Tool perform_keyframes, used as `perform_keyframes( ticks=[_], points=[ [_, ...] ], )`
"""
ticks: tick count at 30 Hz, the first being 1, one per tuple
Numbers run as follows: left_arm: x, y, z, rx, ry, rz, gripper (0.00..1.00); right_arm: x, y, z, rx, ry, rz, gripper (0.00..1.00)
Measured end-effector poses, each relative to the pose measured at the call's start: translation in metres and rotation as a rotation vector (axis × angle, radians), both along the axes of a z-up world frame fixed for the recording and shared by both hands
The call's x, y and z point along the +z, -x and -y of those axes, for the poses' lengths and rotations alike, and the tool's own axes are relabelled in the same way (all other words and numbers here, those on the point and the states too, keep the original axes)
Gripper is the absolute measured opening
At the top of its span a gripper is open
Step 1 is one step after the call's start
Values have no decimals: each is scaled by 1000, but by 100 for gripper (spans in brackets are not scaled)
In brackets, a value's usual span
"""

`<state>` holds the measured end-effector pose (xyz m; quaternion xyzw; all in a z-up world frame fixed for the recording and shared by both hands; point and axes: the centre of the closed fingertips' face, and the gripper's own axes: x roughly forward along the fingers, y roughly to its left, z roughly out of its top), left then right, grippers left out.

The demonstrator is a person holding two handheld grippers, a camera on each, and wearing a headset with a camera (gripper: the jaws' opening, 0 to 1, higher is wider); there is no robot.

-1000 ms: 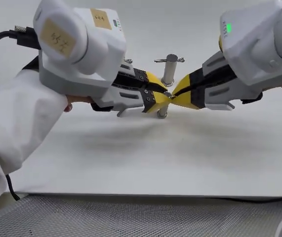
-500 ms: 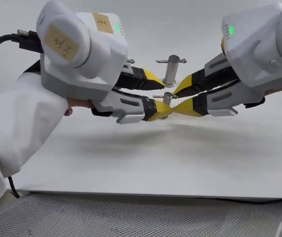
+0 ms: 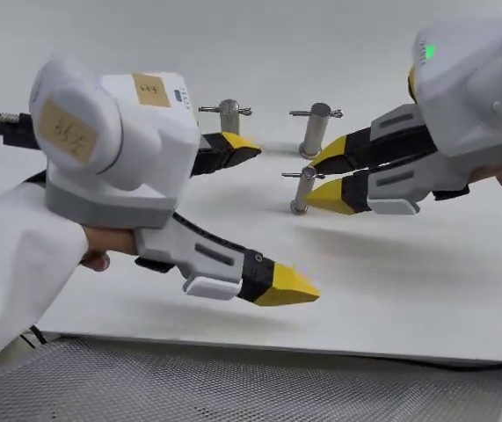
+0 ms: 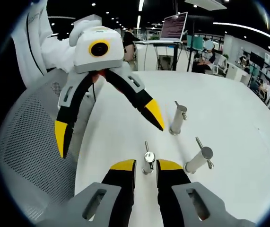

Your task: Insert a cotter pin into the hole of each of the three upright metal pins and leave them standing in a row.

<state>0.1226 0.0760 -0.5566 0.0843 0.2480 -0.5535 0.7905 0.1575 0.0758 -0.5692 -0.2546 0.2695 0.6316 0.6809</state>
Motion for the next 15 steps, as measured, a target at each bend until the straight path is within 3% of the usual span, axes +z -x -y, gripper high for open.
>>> perform_keyframes(
  ticks=[6, 15],
  points=[
    [5, 14, 2, -4, 23, -21, 99, -1, 0, -7, 6, -21, -7, 11],
    [11, 12, 0, 37, 47, -11, 99, -4, -4, -4, -4, -7, -7, 4]
  ],
)
